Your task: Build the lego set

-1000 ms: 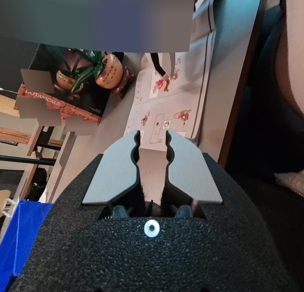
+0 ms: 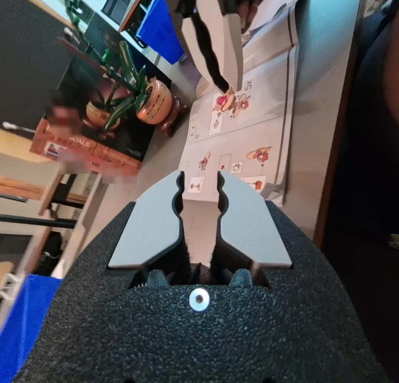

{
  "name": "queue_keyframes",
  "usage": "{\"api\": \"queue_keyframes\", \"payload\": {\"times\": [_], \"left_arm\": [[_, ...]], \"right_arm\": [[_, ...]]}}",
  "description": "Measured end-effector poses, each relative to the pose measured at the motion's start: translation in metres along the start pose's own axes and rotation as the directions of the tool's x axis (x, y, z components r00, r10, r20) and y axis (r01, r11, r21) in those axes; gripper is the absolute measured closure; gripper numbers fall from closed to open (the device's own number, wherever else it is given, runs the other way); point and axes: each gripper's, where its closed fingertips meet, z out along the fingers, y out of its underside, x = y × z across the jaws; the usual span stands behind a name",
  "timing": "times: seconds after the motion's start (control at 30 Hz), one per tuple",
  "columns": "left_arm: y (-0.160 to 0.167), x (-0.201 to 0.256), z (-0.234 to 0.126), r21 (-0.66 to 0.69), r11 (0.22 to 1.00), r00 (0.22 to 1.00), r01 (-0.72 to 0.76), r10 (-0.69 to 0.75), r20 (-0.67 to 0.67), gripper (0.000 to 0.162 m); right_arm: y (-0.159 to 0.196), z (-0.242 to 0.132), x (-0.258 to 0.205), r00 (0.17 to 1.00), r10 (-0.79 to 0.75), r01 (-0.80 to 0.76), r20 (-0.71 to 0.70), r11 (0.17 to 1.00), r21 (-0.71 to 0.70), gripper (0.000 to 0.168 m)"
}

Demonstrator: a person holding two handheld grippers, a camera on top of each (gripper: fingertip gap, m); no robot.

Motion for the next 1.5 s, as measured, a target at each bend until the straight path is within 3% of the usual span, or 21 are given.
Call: {"api": "queue_keyframes", "payload": {"times": [0.13, 0.57, 0.93, 1.23, 1.5], "left_arm": [[0.009, 0.009, -0.014, 0.002, 0.99, 0.989, 0.144, -0.144, -0.018, 0.134], [0.011, 0.023, 0.001, 0.025, 0.96, 0.959, 0.278, -0.276, -0.059, 0.135], [0.023, 0.015, 0.02, -0.036, 0.94, 0.941, 0.338, -0.339, -0.021, 0.136], [0.032, 0.025, 0.029, -0.136, 0.939, 0.942, 0.317, -0.328, -0.072, 0.136], [0.031, 0.02, 0.028, -0.118, 0.929, 0.931, 0.352, -0.36, -0.055, 0.136]], "right_arm": [[0.01, 0.01, 0.012, 0.99, -0.058, 0.055, -0.132, 0.998, -0.032, 0.161], [0.025, 0.022, 0.022, 0.944, -0.102, 0.084, -0.314, 0.994, -0.071, 0.161], [0.022, 0.024, 0.02, 0.938, -0.079, 0.076, -0.337, 0.997, -0.022, 0.161], [0.027, 0.03, 0.021, 0.941, -0.073, 0.063, -0.331, 0.997, -0.039, 0.161], [0.026, 0.033, 0.02, 0.944, -0.06, 0.053, -0.323, 0.998, -0.029, 0.161]]}}
